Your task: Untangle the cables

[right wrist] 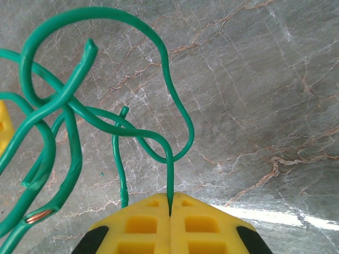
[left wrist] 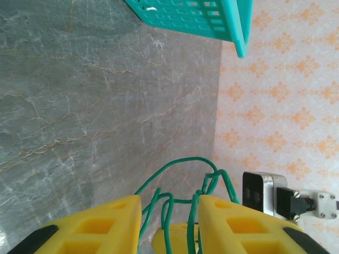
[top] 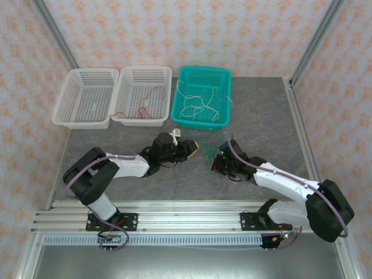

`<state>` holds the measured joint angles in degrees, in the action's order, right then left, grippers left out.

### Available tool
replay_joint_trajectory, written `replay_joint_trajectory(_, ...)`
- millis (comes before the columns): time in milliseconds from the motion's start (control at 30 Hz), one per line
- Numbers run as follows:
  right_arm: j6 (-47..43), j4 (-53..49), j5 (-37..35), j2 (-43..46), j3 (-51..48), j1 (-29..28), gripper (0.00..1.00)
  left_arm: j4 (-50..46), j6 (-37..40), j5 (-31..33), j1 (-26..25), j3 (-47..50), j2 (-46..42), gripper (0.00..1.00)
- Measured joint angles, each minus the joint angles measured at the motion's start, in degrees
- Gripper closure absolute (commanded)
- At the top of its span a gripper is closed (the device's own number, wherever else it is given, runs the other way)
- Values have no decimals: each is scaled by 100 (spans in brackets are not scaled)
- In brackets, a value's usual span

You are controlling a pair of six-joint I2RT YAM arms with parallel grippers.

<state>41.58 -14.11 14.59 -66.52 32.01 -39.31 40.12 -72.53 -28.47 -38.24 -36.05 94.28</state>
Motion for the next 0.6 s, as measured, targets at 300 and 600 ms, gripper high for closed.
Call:
replay_joint_trajectory(300, 48, 0, -13, 0, -2, 0, 100, 280, -155, -111, 4, -17, 103, 100)
replay_joint_trajectory(600, 625, -162, -765, 529, -929, 400, 96, -1150, 640, -107, 1161, 85, -1357, 100)
